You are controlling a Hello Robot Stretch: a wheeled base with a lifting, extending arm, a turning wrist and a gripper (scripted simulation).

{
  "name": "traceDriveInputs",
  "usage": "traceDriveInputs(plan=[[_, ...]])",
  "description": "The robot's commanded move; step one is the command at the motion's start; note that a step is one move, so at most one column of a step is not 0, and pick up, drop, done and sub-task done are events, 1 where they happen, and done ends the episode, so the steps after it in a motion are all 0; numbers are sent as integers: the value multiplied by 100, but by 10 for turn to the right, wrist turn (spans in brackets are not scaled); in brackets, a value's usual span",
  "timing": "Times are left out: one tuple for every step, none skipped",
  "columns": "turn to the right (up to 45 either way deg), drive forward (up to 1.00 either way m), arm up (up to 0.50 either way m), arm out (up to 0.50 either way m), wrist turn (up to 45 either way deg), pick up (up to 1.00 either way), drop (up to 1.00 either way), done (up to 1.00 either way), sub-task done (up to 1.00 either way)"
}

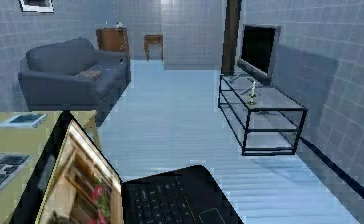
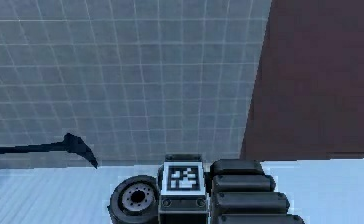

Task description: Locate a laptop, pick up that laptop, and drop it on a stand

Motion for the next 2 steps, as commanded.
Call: traceDriveInputs(plan=[[0, 100, 0, 0, 0, 0, 0, 0, 0], [0, 100, 0, 0, 0, 0, 0, 0, 0]])
